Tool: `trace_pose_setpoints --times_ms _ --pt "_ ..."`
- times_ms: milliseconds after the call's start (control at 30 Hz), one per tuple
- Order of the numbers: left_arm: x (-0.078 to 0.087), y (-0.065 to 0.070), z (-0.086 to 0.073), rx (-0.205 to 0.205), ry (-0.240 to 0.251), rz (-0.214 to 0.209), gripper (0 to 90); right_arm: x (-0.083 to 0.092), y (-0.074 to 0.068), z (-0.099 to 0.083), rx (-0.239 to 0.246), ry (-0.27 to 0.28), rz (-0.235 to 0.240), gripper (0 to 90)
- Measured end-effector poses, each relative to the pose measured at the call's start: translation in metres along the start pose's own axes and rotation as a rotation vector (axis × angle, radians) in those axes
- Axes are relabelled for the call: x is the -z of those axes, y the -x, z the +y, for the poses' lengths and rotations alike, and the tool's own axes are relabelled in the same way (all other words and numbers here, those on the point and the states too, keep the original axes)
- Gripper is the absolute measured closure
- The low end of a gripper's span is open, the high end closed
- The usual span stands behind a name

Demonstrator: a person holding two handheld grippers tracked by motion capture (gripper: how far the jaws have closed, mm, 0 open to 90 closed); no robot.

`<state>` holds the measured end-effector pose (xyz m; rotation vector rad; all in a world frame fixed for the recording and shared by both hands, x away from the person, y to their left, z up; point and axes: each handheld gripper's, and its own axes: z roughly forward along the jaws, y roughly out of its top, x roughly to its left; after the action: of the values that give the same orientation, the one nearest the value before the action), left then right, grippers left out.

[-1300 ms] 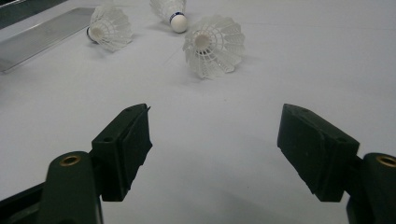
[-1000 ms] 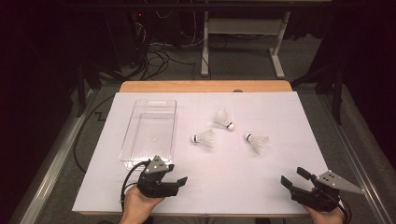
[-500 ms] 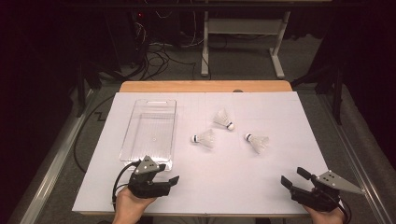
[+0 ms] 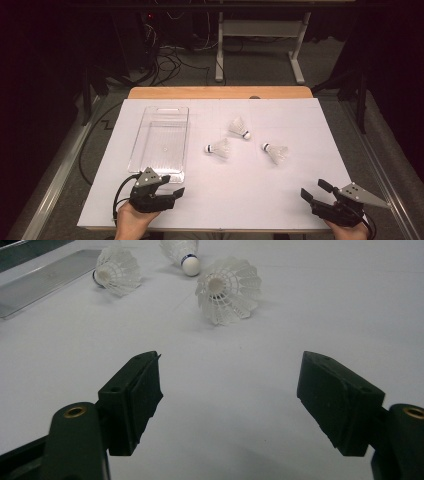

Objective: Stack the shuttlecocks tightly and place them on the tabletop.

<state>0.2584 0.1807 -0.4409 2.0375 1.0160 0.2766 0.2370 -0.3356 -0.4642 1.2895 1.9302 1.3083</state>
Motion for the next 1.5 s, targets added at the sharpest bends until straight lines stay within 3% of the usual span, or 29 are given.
trace_pose_setpoints --times_ms 533,933,1500 --pt "0.016 -0.016 -0.012 0.036 0.031 0.025 34.4 0.0 0.0 0.0 -0.002 -0.002 -0.006 26.1" --pt "0.022 -0.02 -0.021 0.043 0.045 0.054 34.0 0.0 0.0 0.0 0.001 -0.003 -0.006 26.0" --pt "0.032 -0.029 -0.034 0.091 0.089 0.089 33.4 0.0 0.0 0.0 0.0 -0.006 -0.008 26.0"
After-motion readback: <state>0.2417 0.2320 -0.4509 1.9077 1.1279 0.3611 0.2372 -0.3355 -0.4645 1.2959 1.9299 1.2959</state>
